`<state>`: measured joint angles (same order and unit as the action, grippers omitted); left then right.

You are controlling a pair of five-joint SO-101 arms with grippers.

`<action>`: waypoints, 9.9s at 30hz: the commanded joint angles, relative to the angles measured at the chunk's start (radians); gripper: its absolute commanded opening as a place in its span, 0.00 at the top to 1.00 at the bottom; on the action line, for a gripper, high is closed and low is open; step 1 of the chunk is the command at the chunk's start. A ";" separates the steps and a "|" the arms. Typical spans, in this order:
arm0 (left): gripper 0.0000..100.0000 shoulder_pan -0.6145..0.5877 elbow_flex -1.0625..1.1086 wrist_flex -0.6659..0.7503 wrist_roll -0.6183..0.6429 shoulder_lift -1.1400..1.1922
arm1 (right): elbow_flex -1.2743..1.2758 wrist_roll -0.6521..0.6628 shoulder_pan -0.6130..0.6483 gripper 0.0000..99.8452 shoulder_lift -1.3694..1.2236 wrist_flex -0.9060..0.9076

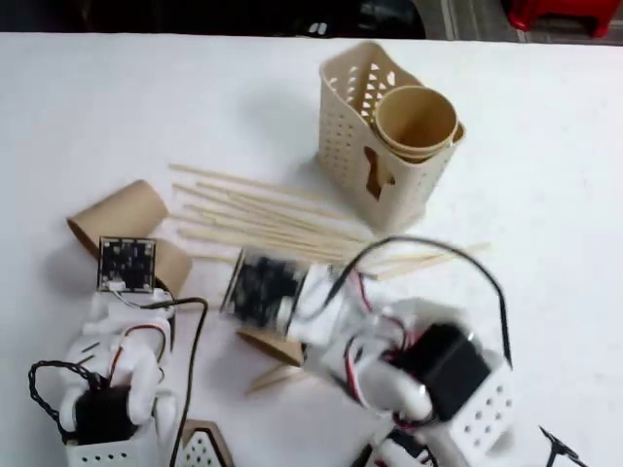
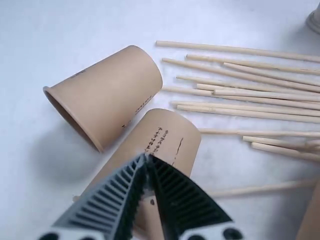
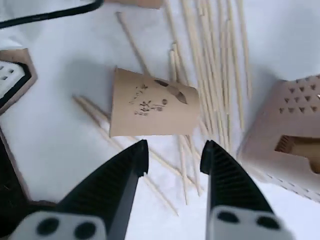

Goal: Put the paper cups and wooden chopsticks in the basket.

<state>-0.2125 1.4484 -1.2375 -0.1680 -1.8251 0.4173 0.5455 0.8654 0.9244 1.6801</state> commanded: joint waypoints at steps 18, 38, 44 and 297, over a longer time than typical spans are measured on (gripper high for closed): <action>0.97 -0.012 -0.011 0.028 -0.008 -0.001 | 0.701 -0.002 0.199 0.71 0.219 -0.529; 0.97 -0.012 -0.008 0.028 -0.011 -0.001 | 0.830 0.196 -0.159 0.89 0.232 -0.751; 0.97 -0.012 -0.008 0.028 -0.012 -0.001 | 0.763 0.183 -0.257 0.89 0.384 -0.743; 0.98 -0.091 -0.310 0.081 -0.689 0.568 | 0.841 -0.201 -0.538 0.82 0.631 -0.736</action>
<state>-0.3199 1.3257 -1.0119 -0.9352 -1.2436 1.2781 0.3460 0.3406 1.5443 0.9559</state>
